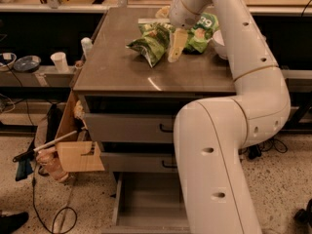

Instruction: Place green jalapeno chip bag into bottom drawer

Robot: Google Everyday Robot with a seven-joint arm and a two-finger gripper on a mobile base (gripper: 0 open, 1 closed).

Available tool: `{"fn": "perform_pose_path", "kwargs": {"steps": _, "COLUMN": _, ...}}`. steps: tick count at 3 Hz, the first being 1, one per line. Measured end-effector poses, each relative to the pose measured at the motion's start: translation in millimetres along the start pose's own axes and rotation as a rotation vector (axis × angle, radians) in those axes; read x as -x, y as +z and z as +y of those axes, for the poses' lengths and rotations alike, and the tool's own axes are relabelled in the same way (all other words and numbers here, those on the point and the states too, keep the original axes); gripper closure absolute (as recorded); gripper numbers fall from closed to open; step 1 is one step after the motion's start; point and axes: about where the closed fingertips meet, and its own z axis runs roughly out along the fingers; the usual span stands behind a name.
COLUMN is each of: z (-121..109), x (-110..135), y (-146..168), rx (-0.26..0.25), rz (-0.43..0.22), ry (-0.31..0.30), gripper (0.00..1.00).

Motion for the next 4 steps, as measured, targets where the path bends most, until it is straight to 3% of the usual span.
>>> {"fn": "perform_pose_path", "kwargs": {"steps": 1, "z": 0, "x": 0, "y": 0, "rx": 0.0, "rz": 0.0, "ry": 0.0, "gripper": 0.0}}
{"fn": "perform_pose_path", "kwargs": {"steps": 2, "z": -11, "x": -5, "y": 5, "rx": -0.039, "rz": 0.011, "ry": 0.013, "gripper": 0.0}}
{"fn": "perform_pose_path", "kwargs": {"steps": 4, "z": -26, "x": -2, "y": 48, "rx": -0.067, "rz": -0.043, "ry": -0.031, "gripper": 0.0}}
